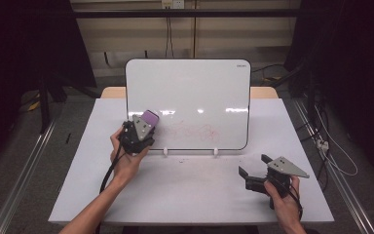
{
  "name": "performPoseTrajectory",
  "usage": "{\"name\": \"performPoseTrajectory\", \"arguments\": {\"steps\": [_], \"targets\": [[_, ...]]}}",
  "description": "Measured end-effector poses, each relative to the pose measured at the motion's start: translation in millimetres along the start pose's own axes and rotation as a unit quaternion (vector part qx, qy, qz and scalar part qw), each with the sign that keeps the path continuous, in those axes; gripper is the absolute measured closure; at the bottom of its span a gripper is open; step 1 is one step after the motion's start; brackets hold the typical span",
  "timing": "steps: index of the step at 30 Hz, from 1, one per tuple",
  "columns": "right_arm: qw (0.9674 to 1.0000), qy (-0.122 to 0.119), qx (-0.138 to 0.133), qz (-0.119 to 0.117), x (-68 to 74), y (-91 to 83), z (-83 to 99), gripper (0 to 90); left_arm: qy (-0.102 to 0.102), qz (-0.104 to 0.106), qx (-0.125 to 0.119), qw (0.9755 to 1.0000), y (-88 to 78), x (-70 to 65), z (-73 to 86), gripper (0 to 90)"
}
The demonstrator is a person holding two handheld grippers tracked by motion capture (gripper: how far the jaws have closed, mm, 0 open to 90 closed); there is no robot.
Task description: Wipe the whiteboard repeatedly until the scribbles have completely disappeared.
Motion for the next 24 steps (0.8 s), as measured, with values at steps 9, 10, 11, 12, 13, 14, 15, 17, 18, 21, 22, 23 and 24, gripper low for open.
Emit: {"name": "performPoseTrajectory", "arguments": {"steps": [9,10,11,12,13,14,15,17,18,21,22,23,24], "targets": [[1.0,-0.001,0.001,-0.001,0.6,1.2,0.3,5.8,0.014,-0.003,-0.002,0.9999,-0.5,-10.2,3.2,41.5],[1.0,-0.001,0.001,-0.001,0.9,1.2,0.1,5.8,0.027,0.0,0.001,0.9996,-1.7,-16.3,6.8,41.4],[1.0,-0.002,0.0,-0.002,1.4,0.8,0.1,5.8,0.036,0.003,-0.001,0.9993,-1.9,-22.7,9.7,41.4],[1.0,-0.001,0.0,-0.003,1.7,0.6,0.1,5.8,0.045,0.005,0.003,0.999,-3.2,-27.2,13.0,41.4],[1.0,-0.002,0.0,-0.003,1.7,0.6,0.2,5.8,0.053,0.008,0.004,0.9986,-4.1,-30.4,15.6,41.4],[1.0,-0.001,0.001,-0.002,1.4,0.9,0.4,5.8,0.061,0.014,0.008,0.998,-5.3,-31.4,18.2,41.4],[1.0,-0.001,0.001,-0.002,1.3,1.0,0.6,5.8,0.064,0.011,0.009,0.9979,-6.2,-30.0,20.7,41.4],[1.0,-0.002,0.001,-0.003,1.4,0.8,0.6,5.8,0.061,0.003,0.011,0.9981,-7.9,-22.3,24.0,41.4],[1.0,-0.001,0.0,-0.003,1.3,0.7,0.5,5.8,0.053,-0.006,0.011,0.9985,-8.6,-15.6,24.5,41.4],[1.0,0.0,0.001,-0.002,0.7,1.2,0.7,5.8,0.031,-0.033,0.007,0.999,-10.1,2.9,24.3,41.5],[1.0,0.0,0.002,-0.002,0.8,1.4,0.6,5.8,0.03,-0.039,0.007,0.9987,-10.7,7.6,24.2,41.5],[1.0,-0.001,0.001,-0.002,0.9,1.4,0.4,5.8,0.022,-0.041,0.007,0.9989,-10.8,10.0,24.4,41.4],[1.0,-0.002,0.001,-0.002,1.2,1.3,0.2,5.8,0.02,-0.04,0.006,0.999,-10.9,10.3,24.8,41.5]]}}
Point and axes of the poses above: each handheld gripper's, and its own axes: y roughly forward along the jaws, z roughly out of its underside, x roughly to its left, the point moved 8 cm from there along y, roughly forward along the jaws, and after that the axes turned 4 degrees about -y, right-handed, at the moved point
